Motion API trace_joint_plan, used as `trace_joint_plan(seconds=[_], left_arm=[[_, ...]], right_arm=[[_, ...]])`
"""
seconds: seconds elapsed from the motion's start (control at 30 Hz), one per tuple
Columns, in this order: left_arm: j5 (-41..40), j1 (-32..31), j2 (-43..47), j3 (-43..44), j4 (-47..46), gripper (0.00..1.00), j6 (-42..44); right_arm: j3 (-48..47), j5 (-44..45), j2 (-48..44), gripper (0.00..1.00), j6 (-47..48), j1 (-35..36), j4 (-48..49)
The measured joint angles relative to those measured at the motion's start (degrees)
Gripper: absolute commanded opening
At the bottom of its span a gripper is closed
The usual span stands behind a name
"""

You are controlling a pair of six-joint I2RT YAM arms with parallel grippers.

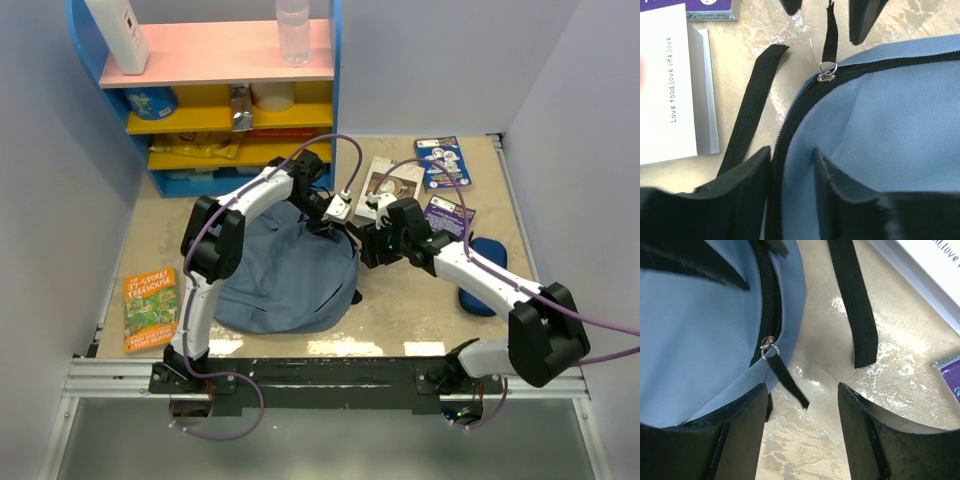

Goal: Pack the student bag
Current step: Unzip the student bag at the center of the board.

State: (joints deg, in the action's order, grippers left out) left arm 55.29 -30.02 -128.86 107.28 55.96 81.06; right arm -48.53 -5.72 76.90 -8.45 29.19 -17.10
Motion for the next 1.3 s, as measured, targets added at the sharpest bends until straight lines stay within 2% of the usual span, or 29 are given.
trace_joint_plan(seconds=[0.2,0.5,0.6,0.73,0.77,1.0,1.07,1.1,1.23,1.3], left_arm=[[0.11,0.00,0.00,0.00,-0.46,0.30,-0.94],[0.24,0.00,0.00,0.00,-0.39,0.31,-0.94],[0.26,0.00,0.00,0.00,-0.42,0.31,-0.98],[0.26,-0.02,0.00,0.00,-0.52,0.32,-1.22],[0.26,-0.02,0.00,0.00,-0.59,0.32,-1.49],[0.26,-0.02,0.00,0.00,-1.05,0.32,-2.60],[0.26,-0.02,0.00,0.00,-1.07,0.32,-2.71],[0.26,-0.02,0.00,0.00,-1.09,0.32,-2.95],[0.26,-0.02,0.00,0.00,-1.09,0.32,-3.52],[0.26,-0.02,0.00,0.00,-1.09,0.32,-3.65]], right_arm=[[-0.04,-0.07,3.61,0.58,0.98,0.00,-0.59],[-0.68,-1.70,3.80,0.47,2.29,0.00,0.00],[-2.10,-2.86,4.57,0.39,3.08,0.00,0.11],[-2.64,-4.31,5.25,0.20,3.58,0.00,0.94],[-2.64,-4.44,5.35,0.19,3.61,0.00,0.94],[-2.56,-5.51,5.62,0.18,2.80,0.00,1.66],[-2.54,-5.62,5.62,0.34,2.51,0.00,1.66],[-2.54,-5.66,5.62,0.38,2.21,0.00,1.66],[-1.70,-5.38,5.60,0.40,1.75,-0.02,1.66],[-1.31,-5.35,5.60,0.36,1.60,0.00,1.60]])
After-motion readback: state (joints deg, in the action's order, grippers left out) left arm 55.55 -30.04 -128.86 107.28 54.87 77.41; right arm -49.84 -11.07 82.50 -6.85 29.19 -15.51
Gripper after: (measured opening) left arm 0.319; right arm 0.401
